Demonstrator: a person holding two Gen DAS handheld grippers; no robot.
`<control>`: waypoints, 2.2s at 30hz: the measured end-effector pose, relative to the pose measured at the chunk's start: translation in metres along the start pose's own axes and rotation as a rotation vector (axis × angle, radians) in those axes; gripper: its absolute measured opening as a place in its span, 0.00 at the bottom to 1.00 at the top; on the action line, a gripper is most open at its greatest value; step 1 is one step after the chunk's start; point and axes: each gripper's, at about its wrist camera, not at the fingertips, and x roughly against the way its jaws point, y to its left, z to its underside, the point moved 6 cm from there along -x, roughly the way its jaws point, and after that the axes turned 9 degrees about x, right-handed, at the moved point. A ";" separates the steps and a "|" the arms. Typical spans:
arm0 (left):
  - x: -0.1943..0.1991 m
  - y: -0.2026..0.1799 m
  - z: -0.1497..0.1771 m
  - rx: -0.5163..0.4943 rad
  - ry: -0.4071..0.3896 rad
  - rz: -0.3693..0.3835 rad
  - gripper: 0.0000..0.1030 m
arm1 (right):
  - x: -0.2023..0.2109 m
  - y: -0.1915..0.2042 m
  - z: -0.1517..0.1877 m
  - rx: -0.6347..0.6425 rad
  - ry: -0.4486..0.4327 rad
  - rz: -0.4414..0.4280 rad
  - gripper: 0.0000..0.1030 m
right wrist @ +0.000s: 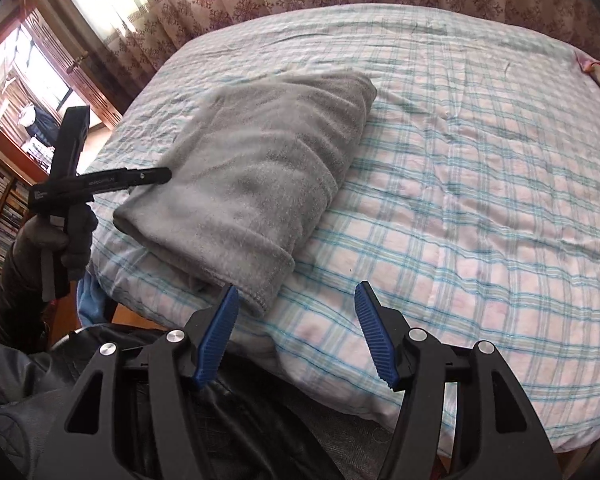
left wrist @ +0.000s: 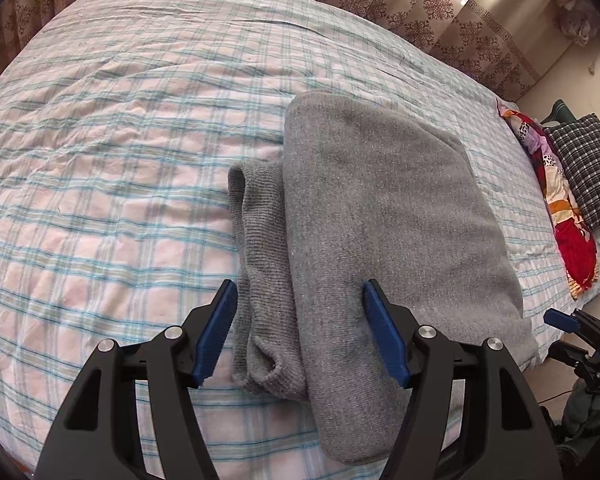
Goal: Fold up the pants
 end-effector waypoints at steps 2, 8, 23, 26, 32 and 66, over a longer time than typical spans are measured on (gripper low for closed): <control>0.009 -0.004 -0.004 -0.021 -0.030 -0.013 0.65 | 0.003 0.003 -0.012 -0.021 -0.044 -0.036 0.58; 0.013 -0.012 -0.001 -0.055 -0.037 -0.033 0.65 | -0.045 0.030 -0.022 -0.036 0.015 -0.154 0.57; 0.004 -0.010 0.001 -0.155 -0.055 -0.160 0.75 | -0.057 0.040 -0.011 -0.035 0.074 -0.290 0.61; 0.008 -0.010 -0.006 -0.123 -0.053 -0.109 0.75 | -0.045 0.025 -0.024 -0.061 0.009 -0.263 0.61; -0.004 0.009 -0.023 0.033 -0.004 0.001 0.85 | -0.049 -0.030 -0.043 -0.235 -0.075 -0.183 0.68; -0.047 -0.006 -0.030 0.050 0.167 0.352 0.45 | -0.164 -0.043 -0.098 -0.349 -0.047 -0.340 0.39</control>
